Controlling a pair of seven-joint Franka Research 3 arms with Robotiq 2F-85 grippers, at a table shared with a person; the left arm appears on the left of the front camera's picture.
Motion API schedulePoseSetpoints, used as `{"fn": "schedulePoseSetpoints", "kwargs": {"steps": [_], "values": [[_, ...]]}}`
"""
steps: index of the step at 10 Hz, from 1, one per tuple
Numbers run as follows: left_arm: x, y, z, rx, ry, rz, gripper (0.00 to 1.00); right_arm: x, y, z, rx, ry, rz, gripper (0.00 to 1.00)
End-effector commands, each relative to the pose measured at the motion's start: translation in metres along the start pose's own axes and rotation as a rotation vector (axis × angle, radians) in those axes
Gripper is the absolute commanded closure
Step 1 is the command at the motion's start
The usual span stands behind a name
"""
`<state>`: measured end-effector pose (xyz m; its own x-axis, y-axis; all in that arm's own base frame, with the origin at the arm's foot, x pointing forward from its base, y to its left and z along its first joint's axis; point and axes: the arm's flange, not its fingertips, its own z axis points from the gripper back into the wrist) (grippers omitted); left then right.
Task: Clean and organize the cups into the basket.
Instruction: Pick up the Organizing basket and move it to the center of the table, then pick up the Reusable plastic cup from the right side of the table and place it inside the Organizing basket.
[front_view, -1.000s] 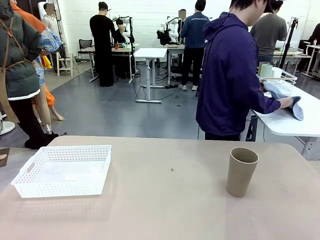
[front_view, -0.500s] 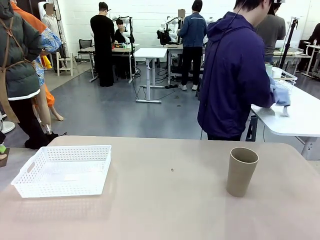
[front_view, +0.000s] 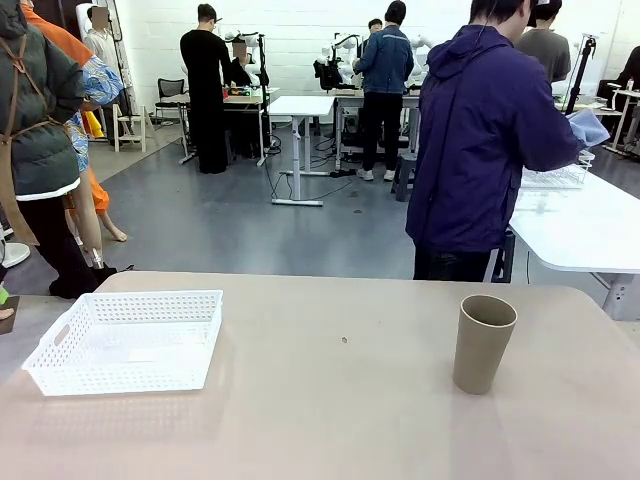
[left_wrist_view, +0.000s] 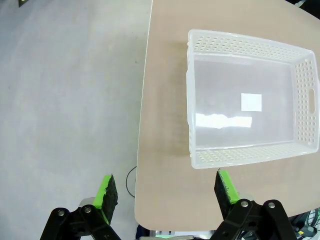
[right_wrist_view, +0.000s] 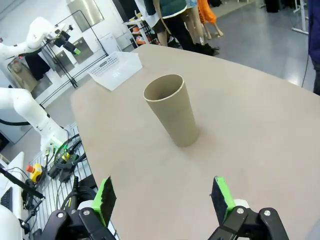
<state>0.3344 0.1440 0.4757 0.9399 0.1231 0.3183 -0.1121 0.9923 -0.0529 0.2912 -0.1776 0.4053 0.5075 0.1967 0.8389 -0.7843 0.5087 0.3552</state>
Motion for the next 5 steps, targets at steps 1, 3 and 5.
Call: {"fn": "schedulePoseSetpoints", "kwargs": {"steps": [1, 3, 5], "values": [[0.009, -0.005, -0.002, -0.003, -0.006, 0.014, 0.00, -0.001, 0.002, -0.022, 0.037, -0.045, 0.136, 0.00], [0.018, -0.010, 0.003, -0.043, -0.005, 0.041, 0.00, 0.001, 0.002, -0.039, 0.088, -0.092, 0.248, 0.00], [0.021, -0.026, 0.001, -0.040, -0.016, 0.034, 0.00, -0.001, -0.006, -0.058, 0.140, -0.123, 0.339, 0.00]]}}
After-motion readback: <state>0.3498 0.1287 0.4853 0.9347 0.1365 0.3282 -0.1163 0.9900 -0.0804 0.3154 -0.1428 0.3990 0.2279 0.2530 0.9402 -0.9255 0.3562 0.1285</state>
